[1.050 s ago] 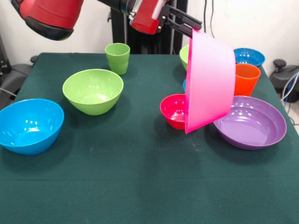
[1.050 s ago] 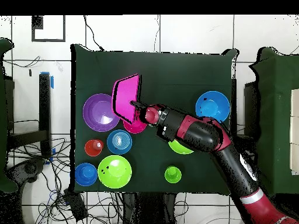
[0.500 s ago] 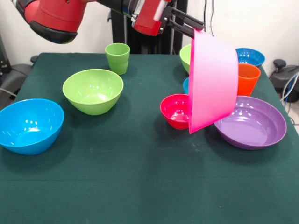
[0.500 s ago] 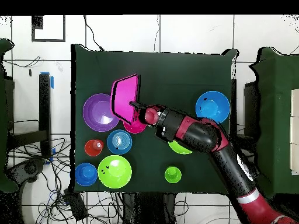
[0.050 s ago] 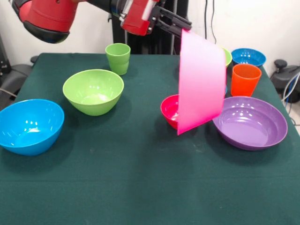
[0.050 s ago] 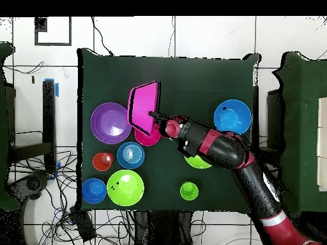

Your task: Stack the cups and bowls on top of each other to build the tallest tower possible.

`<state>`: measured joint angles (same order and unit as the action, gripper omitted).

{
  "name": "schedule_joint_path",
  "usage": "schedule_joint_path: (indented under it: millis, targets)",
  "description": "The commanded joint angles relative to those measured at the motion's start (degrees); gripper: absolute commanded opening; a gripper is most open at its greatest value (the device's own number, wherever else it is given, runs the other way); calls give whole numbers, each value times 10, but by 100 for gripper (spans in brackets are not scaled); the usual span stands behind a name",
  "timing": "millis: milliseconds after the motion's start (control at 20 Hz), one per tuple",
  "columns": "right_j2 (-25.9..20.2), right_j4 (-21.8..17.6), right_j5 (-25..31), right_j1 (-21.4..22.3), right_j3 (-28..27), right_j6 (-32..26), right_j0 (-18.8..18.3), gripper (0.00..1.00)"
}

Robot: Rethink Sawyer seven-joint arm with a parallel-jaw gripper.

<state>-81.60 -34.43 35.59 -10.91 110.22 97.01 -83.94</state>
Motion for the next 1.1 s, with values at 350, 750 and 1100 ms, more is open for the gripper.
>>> schedule_joint_path:
  millis: [350, 750, 1100]
  targets:
    - [64, -6, 103, -24, -32, -212, -13, 0]
    - [63, -9, 104, -25, -29, -204, -28, 0]
    - [62, -7, 99, -47, -18, -211, -40, 0]
